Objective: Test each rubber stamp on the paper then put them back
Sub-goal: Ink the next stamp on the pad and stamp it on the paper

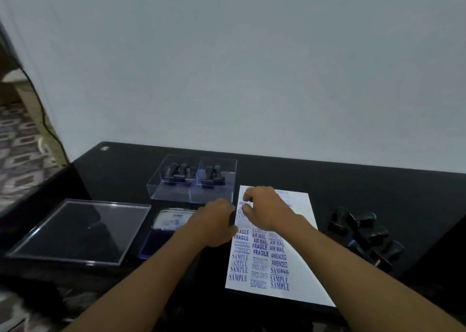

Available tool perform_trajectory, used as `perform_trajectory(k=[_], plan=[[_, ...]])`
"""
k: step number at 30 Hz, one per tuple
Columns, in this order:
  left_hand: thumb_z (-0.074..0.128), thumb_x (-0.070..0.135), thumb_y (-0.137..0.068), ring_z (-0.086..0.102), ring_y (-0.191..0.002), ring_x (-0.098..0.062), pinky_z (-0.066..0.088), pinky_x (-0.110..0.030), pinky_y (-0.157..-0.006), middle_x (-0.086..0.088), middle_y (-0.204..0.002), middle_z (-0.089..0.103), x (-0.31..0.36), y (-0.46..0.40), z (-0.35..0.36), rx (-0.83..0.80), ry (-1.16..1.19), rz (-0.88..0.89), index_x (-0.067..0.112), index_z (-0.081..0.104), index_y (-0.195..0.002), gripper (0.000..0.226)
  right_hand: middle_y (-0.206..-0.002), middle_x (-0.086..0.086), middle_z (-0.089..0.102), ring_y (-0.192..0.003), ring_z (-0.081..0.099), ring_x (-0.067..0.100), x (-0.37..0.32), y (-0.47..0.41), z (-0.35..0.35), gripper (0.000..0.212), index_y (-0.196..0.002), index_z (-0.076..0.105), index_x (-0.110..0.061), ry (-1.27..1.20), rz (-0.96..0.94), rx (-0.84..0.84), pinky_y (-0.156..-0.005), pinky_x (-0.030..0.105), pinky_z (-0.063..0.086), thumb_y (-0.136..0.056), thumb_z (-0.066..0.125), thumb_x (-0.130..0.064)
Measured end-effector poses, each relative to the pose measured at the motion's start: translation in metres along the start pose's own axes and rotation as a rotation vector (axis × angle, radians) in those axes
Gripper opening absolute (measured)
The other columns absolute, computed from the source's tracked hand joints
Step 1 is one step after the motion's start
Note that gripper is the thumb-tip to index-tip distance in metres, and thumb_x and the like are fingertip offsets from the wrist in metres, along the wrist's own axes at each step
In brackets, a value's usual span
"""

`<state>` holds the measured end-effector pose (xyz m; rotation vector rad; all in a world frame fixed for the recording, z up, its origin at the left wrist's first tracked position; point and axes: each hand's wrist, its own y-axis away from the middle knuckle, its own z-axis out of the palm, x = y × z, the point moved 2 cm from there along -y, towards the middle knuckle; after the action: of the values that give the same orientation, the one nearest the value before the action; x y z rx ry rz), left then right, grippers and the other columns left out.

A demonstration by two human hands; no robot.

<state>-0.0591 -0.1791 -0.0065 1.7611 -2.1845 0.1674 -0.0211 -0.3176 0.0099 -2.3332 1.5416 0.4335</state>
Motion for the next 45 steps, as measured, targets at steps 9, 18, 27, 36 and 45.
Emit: perform_trajectory(k=[9,18,27,36,45], plan=[[0.034,0.037,-0.101,0.020,-0.145,-0.026,0.027,-0.046,-0.114,-0.006,-0.155,0.026,-0.102,-0.035,-0.027,0.258,-0.017,-0.155,0.018,0.032,-0.146,0.049,-0.099,0.008,0.068,-0.090,0.062,0.024,-0.038,-0.106,0.020,0.017,-0.096,0.068,-0.012,-0.153,0.064,0.069,-0.080,0.034,0.053,-0.088,0.054,-0.017],[0.015,0.045,-0.102,-0.009,-0.149,-0.020,0.002,-0.043,-0.118,-0.004,-0.162,-0.005,-0.122,-0.068,-0.001,0.179,-0.096,-0.201,0.028,-0.001,-0.154,0.057,-0.084,0.014,0.063,-0.071,0.063,0.026,-0.033,-0.199,0.049,0.020,-0.077,0.060,0.000,-0.016,0.195,-0.039,-0.065,0.036,0.057,-0.089,0.062,-0.016],[0.014,0.044,-0.101,-0.008,-0.149,-0.020,0.005,-0.047,-0.119,0.000,-0.162,-0.005,-0.126,-0.070,0.004,0.181,-0.107,-0.193,0.029,-0.004,-0.154,0.057,-0.115,0.018,0.058,-0.096,0.061,0.030,-0.036,-0.216,0.070,0.017,-0.096,0.052,-0.004,0.080,0.334,-0.111,-0.068,0.029,0.045,-0.090,0.064,-0.014],[0.014,0.044,-0.101,-0.007,-0.149,-0.020,0.004,-0.046,-0.119,-0.001,-0.162,-0.004,-0.125,-0.071,0.003,0.172,-0.091,-0.198,0.028,-0.001,-0.154,0.057,-0.110,0.016,0.059,-0.082,0.054,0.027,-0.037,-0.215,0.068,0.019,-0.077,0.046,-0.006,0.046,0.363,-0.042,-0.066,0.029,0.042,-0.087,0.063,-0.007],[0.018,0.045,-0.102,-0.007,-0.149,-0.022,0.003,-0.048,-0.118,-0.002,-0.163,-0.002,-0.125,-0.069,-0.006,0.104,-0.038,-0.187,0.024,0.000,-0.154,0.059,-0.110,0.007,0.055,-0.087,0.048,0.022,-0.043,-0.191,0.031,0.037,-0.123,0.053,-0.014,-0.068,0.159,0.077,-0.076,0.030,0.042,-0.086,0.061,-0.010]])
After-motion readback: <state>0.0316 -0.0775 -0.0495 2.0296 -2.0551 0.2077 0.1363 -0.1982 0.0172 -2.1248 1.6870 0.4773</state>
